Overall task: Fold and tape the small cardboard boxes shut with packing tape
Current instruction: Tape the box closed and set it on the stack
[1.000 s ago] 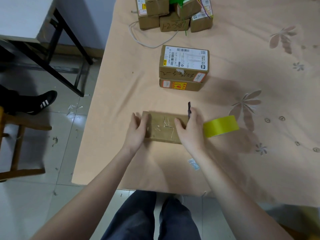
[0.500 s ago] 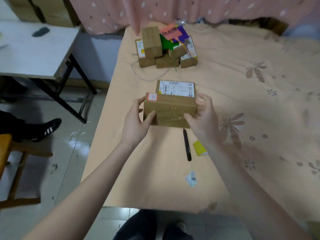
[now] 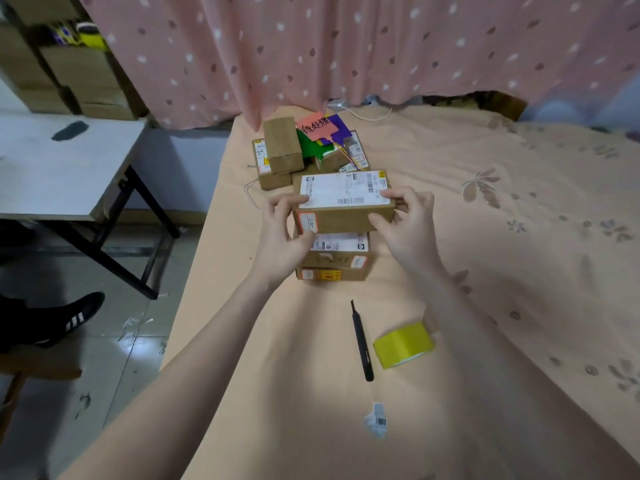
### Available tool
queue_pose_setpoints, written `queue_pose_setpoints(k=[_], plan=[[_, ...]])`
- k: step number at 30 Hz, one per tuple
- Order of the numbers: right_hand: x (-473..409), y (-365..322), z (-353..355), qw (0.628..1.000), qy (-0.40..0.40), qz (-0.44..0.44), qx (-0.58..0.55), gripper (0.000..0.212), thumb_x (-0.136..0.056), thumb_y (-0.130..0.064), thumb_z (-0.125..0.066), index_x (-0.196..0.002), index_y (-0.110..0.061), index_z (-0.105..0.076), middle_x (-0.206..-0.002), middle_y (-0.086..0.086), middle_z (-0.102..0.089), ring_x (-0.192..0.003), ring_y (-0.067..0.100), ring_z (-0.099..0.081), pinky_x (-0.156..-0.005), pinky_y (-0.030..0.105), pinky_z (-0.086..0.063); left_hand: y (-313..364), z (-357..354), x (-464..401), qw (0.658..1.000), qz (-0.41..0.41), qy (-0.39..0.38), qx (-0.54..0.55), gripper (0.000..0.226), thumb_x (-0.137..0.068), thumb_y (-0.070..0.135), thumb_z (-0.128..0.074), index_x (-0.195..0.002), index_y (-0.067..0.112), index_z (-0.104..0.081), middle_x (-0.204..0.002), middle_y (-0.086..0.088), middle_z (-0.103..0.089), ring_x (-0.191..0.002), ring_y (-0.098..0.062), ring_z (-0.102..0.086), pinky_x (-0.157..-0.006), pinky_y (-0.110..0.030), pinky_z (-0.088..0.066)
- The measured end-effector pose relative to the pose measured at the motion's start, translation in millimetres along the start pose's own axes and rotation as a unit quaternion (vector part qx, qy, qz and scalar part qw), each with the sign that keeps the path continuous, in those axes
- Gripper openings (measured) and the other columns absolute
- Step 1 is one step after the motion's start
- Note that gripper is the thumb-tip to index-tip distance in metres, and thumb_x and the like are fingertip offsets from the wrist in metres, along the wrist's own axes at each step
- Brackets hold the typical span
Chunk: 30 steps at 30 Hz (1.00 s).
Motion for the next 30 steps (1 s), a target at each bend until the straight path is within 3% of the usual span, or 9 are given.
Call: queue_pose_setpoints(k=[5,9,11,13,16,19,23,27,30], plan=[[-6,15,-14,1.0,0.021,0.014,0.014,0.026,-0.076,0.004,-0.072,-0.09,-0.01,-0.056,-0.107,0.002,-0.035,-0.096,0.031,-0.061,-0.094,0.035,-0.05,-14,-6,-9,0.999,-0.01,0.033,-0.036,0.028,-0.082,0.002,-0.061,-0.11,0.006,-0.056,-0.117,-0.003,-0.04,-0.105,-0.02,-0.05,-0.097,-0.026,-0.042],[-7,39,-29,0.999,-0.002,-0.002,0.039,0.031,-0.077,0.0,-0.073,-0.1,-0.012,-0.057,-0.108,0.001,-0.033,-0.097,0.021,-0.057,-0.092,0.029,-0.05,-32,-8,-14,0.998,-0.008,0.035,-0.048,0.032,-0.086,0.002,-0.061,-0.117,0.007,-0.056,-0.119,-0.006,-0.038,-0.109,-0.016,-0.049,-0.097,-0.032,-0.046],[-6,50,-37,0.998,-0.019,-0.006,0.066,0.037,-0.077,-0.001,-0.073,-0.11,-0.008,-0.059,-0.108,0.001,-0.033,-0.099,0.019,-0.056,-0.091,0.019,-0.048,-42,-10,-14,0.998,-0.001,0.029,-0.061,0.036,-0.087,0.003,-0.061,-0.123,0.007,-0.055,-0.123,-0.009,-0.038,-0.116,-0.013,-0.044,-0.102,-0.034,-0.043],[-4,58,-41,0.996,-0.028,-0.01,0.087,0.041,-0.078,-0.001,-0.073,-0.115,-0.008,-0.06,-0.109,0.001,-0.033,-0.097,0.014,-0.051,-0.08,-0.002,-0.039,-50,-14,-13,0.997,0.005,0.015,-0.073,0.039,-0.088,0.004,-0.06,-0.127,0.007,-0.054,-0.127,-0.011,-0.037,-0.12,-0.013,-0.042,-0.105,-0.034,-0.041],[-1,64,-43,0.992,-0.03,-0.005,0.123,0.038,-0.078,-0.002,-0.072,-0.115,-0.009,-0.061,-0.108,0.001,-0.033,-0.092,0.008,-0.045,-0.072,-0.01,-0.028,-53,-17,-13,0.994,-0.002,0.01,-0.105,0.04,-0.089,0.006,-0.058,-0.128,0.008,-0.053,-0.129,-0.01,-0.036,-0.118,-0.012,-0.042,-0.103,-0.024,-0.04],[-1,64,-44,0.988,-0.047,-0.011,0.145,0.038,-0.078,0.0,-0.069,-0.114,-0.012,-0.062,-0.108,0.0,-0.032,-0.101,0.017,-0.048,-0.078,-0.007,-0.027,-50,-14,-14,0.987,0.002,0.022,-0.159,0.038,-0.087,0.011,-0.055,-0.125,0.008,-0.055,-0.132,-0.011,-0.036,-0.125,-0.02,-0.038,-0.101,-0.01,-0.03],[1,54,-39,0.986,-0.067,0.001,0.155,0.054,-0.073,0.007,-0.065,-0.122,-0.015,-0.06,-0.114,0.003,-0.033,-0.116,0.024,-0.044,-0.093,0.008,-0.027,-37,-9,-16,0.977,0.039,0.022,-0.207,0.048,-0.082,0.032,-0.046,-0.123,0.013,-0.059,-0.143,-0.009,-0.031,-0.136,-0.023,-0.027,-0.111,-0.039,-0.029],[7,41,-25,0.988,-0.079,0.004,0.13,0.061,-0.075,0.008,-0.062,-0.132,-0.013,-0.054,-0.131,0.015,-0.035,-0.124,0.022,-0.041,-0.096,0.01,-0.027,-18,-5,-11,0.974,0.024,0.007,-0.224,0.045,-0.087,0.022,-0.054,-0.132,0.017,-0.052,-0.15,-0.007,-0.025,-0.138,-0.027,-0.024,-0.111,-0.044,-0.029],[11,32,-7,0.99,-0.072,0.001,0.117,0.06,-0.079,0.003,-0.064,-0.135,-0.015,-0.051,-0.138,0.017,-0.033,-0.13,0.023,-0.039,-0.093,0.007,-0.026,-2,-1,-3,0.978,0.012,0.007,-0.208,0.047,-0.088,0.016,-0.056,-0.134,0.018,-0.049,-0.152,-0.005,-0.023,-0.139,-0.027,-0.023,-0.113,-0.039,-0.026]])
Point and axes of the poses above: each hand's wrist, its own x-axis away from the middle knuckle, its own z-axis out of the back of the hand, y = z × x, the point moved 9 cm from there along -x, towards the middle knuckle
